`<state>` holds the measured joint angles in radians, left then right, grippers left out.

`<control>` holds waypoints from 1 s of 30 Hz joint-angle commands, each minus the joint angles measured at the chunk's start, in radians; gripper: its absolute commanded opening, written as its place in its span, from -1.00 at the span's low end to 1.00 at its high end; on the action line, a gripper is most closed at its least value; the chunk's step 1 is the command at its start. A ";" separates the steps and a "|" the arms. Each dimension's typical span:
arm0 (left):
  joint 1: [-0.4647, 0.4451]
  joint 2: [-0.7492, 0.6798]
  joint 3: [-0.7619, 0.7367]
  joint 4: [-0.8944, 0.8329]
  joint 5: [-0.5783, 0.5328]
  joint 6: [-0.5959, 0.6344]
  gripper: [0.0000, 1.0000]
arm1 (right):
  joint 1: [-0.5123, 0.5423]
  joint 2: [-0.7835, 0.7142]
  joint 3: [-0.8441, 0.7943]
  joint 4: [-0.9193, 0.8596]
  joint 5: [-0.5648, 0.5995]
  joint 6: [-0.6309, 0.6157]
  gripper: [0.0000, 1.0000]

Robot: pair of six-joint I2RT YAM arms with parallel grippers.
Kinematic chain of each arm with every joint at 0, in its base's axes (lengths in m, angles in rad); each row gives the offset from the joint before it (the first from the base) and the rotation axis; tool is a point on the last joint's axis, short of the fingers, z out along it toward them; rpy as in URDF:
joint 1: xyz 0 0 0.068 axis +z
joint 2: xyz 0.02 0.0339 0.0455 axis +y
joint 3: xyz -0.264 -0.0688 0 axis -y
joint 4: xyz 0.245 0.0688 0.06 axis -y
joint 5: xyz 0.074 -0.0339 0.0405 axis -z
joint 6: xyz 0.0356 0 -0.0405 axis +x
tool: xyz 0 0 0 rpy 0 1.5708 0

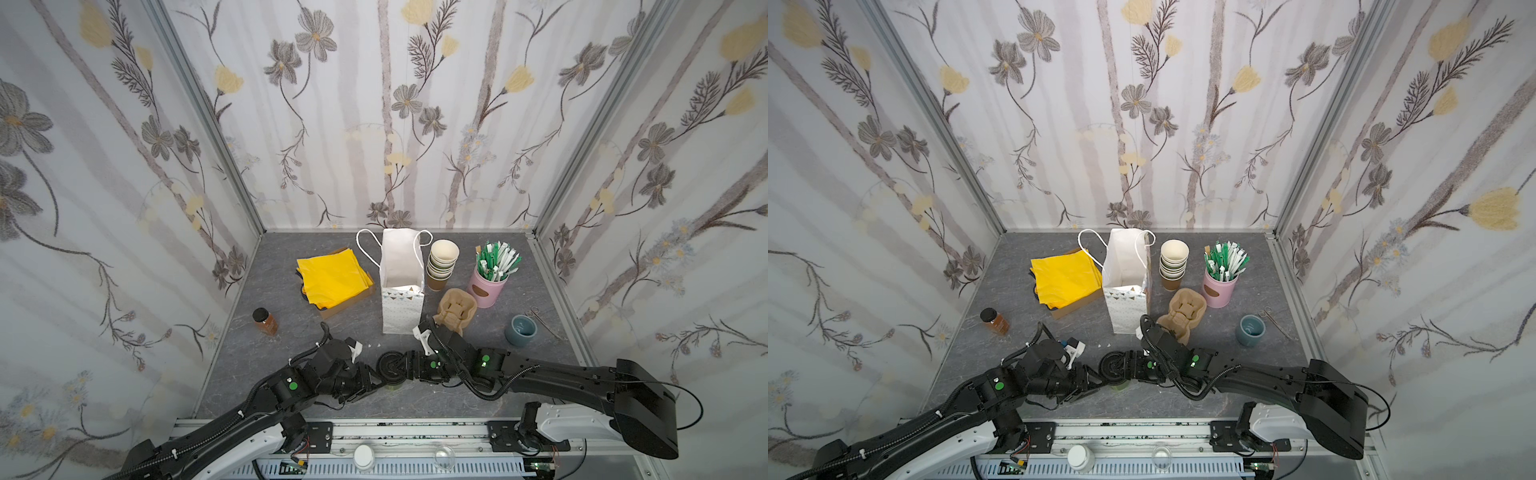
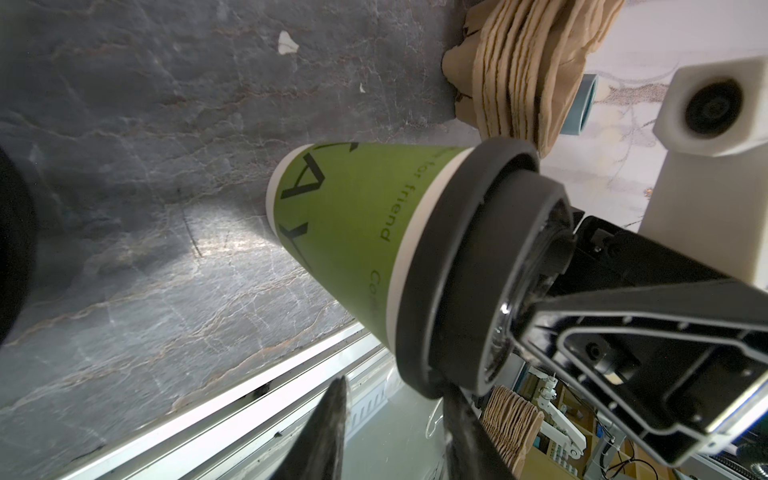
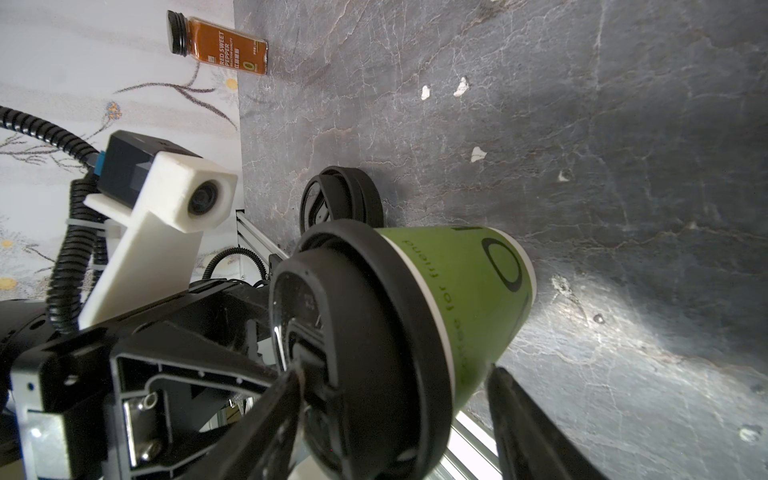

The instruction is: Pack the takeout coffee

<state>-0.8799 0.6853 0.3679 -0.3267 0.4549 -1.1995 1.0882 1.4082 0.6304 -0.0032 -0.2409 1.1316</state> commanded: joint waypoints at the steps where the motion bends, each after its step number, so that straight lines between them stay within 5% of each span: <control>1: 0.001 0.002 -0.015 0.007 -0.037 -0.019 -0.29 | 0.001 0.006 0.005 -0.006 0.003 -0.006 0.42; 30: -0.001 0.019 -0.061 -0.043 -0.053 0.009 -0.47 | 0.001 0.014 0.005 -0.029 0.009 -0.001 0.36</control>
<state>-0.8810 0.6971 0.3088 -0.1913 0.4843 -1.2037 1.0878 1.4151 0.6308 -0.0040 -0.2405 1.1320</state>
